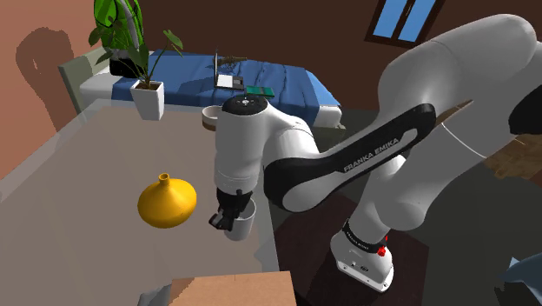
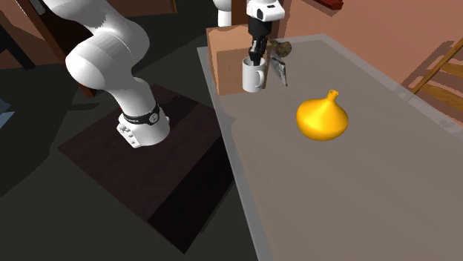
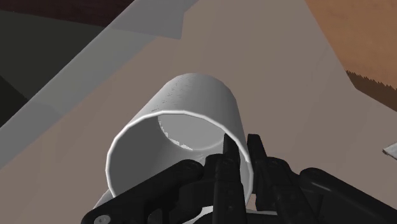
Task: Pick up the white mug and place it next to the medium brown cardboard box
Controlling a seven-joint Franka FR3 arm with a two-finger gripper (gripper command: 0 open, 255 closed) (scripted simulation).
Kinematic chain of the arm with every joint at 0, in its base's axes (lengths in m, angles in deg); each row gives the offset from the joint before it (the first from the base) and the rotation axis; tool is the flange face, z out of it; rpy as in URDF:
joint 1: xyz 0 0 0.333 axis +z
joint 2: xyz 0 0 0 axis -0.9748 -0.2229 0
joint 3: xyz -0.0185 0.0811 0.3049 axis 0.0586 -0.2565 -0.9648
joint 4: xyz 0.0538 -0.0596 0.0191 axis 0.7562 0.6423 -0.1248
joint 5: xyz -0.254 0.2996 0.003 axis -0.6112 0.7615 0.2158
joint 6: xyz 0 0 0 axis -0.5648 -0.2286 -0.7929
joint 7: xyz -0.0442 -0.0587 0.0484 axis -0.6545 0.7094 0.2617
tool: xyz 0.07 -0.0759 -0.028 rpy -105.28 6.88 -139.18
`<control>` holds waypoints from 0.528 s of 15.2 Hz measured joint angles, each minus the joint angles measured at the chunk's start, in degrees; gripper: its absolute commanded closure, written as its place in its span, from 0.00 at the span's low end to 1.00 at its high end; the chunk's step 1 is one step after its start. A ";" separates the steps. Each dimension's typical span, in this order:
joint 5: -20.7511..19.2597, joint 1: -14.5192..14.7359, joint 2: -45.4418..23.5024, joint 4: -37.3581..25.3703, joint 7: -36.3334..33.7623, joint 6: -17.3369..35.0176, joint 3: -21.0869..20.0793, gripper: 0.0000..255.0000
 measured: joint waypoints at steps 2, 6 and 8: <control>-0.40 -0.21 -1.09 0.83 -0.38 1.84 -0.39 1.00; -1.36 -0.64 -3.35 2.34 -1.32 5.44 -1.19 1.00; -2.03 -0.86 -4.66 2.91 -2.07 7.20 -1.70 1.00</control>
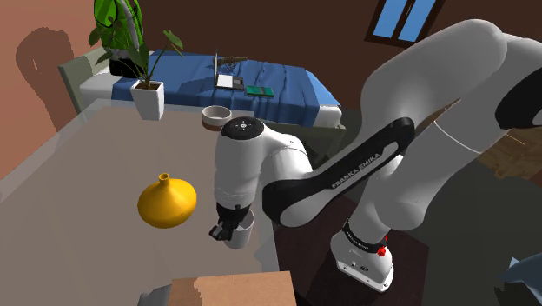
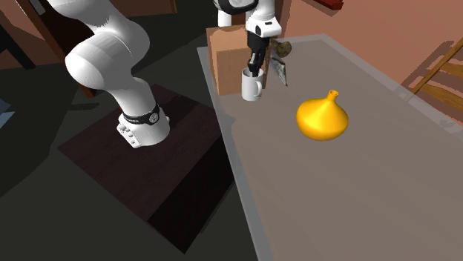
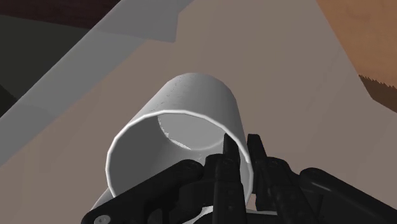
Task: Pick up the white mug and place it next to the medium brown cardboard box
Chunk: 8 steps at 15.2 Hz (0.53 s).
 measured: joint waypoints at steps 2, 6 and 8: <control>-0.99 -0.44 -1.62 0.42 -0.71 1.87 -0.40 1.00; -2.85 -1.03 -4.30 1.67 -2.36 5.49 -1.18 1.00; -4.18 -1.42 -5.93 2.09 -3.44 7.31 -1.55 1.00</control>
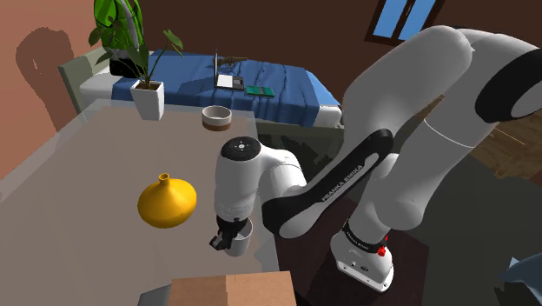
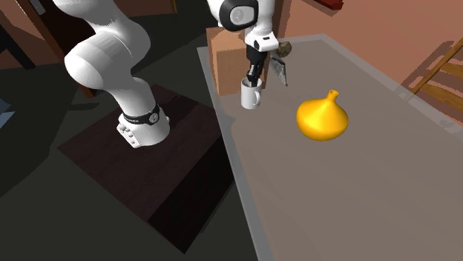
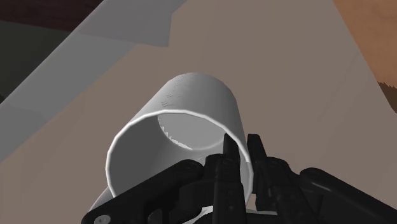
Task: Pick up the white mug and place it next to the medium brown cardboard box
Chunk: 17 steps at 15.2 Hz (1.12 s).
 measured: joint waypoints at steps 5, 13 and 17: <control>-4.64 -1.02 -4.60 0.36 -3.58 4.16 -0.59 1.00; -9.34 -1.57 -8.31 0.92 -6.88 7.65 -0.28 1.00; -9.38 -1.57 -8.33 0.91 -6.90 7.67 -0.27 0.00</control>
